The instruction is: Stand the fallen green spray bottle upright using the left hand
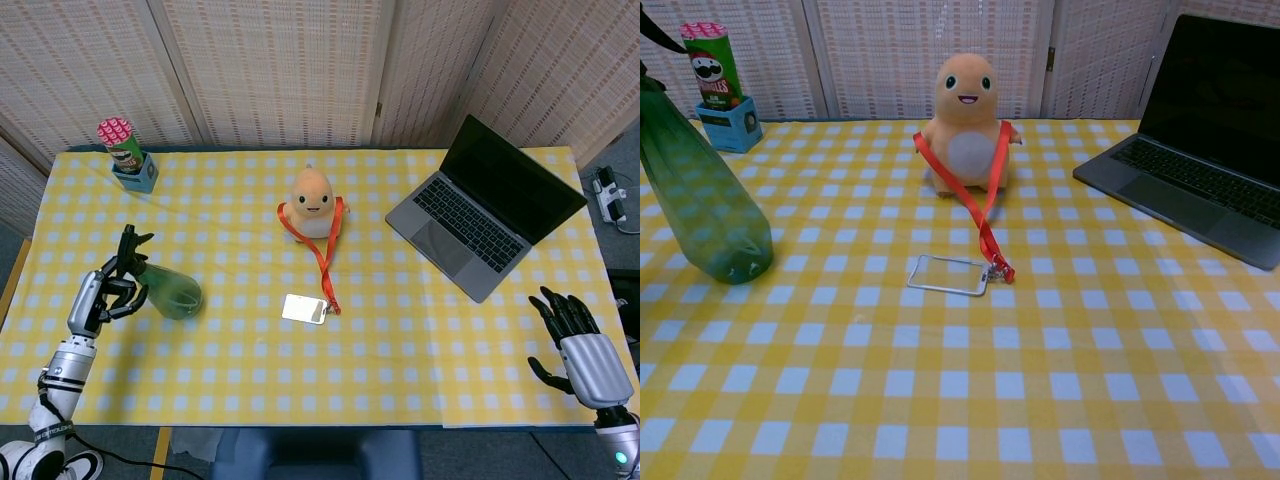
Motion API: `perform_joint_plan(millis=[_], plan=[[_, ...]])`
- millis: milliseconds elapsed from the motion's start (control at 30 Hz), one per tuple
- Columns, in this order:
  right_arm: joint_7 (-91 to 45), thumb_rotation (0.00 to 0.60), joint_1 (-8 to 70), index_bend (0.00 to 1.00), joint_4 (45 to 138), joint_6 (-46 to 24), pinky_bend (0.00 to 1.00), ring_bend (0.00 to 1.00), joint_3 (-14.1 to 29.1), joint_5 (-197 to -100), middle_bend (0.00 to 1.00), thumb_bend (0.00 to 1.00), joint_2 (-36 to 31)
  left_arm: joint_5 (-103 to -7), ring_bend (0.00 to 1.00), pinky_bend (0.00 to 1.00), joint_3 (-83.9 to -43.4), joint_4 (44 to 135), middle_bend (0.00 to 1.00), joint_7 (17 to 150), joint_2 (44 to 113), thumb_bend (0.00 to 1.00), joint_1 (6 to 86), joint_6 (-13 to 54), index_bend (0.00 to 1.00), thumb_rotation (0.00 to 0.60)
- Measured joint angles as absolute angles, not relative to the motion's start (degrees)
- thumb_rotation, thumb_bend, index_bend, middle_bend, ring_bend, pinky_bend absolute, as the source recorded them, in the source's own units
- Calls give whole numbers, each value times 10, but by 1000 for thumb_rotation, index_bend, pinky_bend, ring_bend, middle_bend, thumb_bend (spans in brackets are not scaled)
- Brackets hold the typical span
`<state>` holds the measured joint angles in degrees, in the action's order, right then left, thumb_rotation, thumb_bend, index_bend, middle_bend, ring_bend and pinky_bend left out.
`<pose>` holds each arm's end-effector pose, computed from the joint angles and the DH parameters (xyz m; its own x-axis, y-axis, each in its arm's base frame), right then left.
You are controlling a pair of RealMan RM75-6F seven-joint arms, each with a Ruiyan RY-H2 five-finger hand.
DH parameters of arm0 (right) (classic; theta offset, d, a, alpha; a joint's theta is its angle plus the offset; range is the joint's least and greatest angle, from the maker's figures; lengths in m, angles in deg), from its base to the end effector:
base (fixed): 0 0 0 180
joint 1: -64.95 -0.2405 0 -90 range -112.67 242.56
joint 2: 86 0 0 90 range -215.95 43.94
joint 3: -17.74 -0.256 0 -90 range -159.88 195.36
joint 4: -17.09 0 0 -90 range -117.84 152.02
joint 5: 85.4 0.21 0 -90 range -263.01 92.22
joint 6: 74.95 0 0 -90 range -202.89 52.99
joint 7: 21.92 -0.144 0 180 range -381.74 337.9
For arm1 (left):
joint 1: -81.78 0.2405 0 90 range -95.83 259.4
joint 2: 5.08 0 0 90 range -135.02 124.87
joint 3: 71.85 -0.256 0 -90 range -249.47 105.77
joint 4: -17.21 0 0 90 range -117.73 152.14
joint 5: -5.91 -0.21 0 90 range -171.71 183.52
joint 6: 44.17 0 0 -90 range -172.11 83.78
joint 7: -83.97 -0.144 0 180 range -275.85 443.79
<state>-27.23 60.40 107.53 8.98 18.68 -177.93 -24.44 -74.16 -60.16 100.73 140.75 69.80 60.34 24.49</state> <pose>-0.3143 -0.1648 0.1585 0.3951 -0.0944 0.9138 -0.9167 -0.1056 0.3855 -0.2658 0.2995 0.1028 -0.5946 0.1569 0.7886 0.7923 -0.0528 0.6079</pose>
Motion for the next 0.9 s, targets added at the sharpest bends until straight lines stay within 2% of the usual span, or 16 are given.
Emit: perform_joint_plan(millis=[233,567,633,700,733,767,800,833,867,900], plan=[[-270,600,603,0,1075,88,0,0,187,-1779,0,329,-243,-739,1000,1000,-601,1013,1000,1407,691,270,609,252,269,600],[-264,600,604,0,1077,88,0,0,188,-1780,0,329,-242,-738,1000,1000,-606,1002,1000,1403,670,243,631,275,222,600],[-264,600,604,0,1077,89,0,0,188,-1781,0,328,-242,-740,1000,1000,-609,989,1000,1390,667,240,636,282,248,600],[-263,600,604,0,1077,89,0,0,189,-1781,0,328,-242,-749,1000,1000,-614,965,1000,1366,667,226,643,300,319,600],[-263,600,604,0,1077,89,0,0,189,-1781,0,329,-242,-753,969,990,-617,954,982,1351,668,213,646,311,350,600],[-262,600,604,0,1077,87,0,0,189,-1780,0,329,-241,-760,870,916,-620,939,904,1327,671,204,652,327,360,600],[-261,600,603,0,1077,86,0,0,189,-1779,0,329,-241,-765,693,745,-624,927,759,1306,673,195,657,340,348,600],[-260,600,603,0,1077,84,0,0,189,-1778,0,329,-241,-772,478,526,-629,916,574,1282,675,185,662,352,327,600],[-258,600,602,0,1078,81,0,0,189,-1777,0,329,-240,-780,246,262,-637,903,350,1247,677,175,669,365,299,600],[-256,600,601,0,1078,80,0,0,189,-1777,0,329,-239,-786,84,71,-643,895,175,1219,678,164,674,372,257,600]])
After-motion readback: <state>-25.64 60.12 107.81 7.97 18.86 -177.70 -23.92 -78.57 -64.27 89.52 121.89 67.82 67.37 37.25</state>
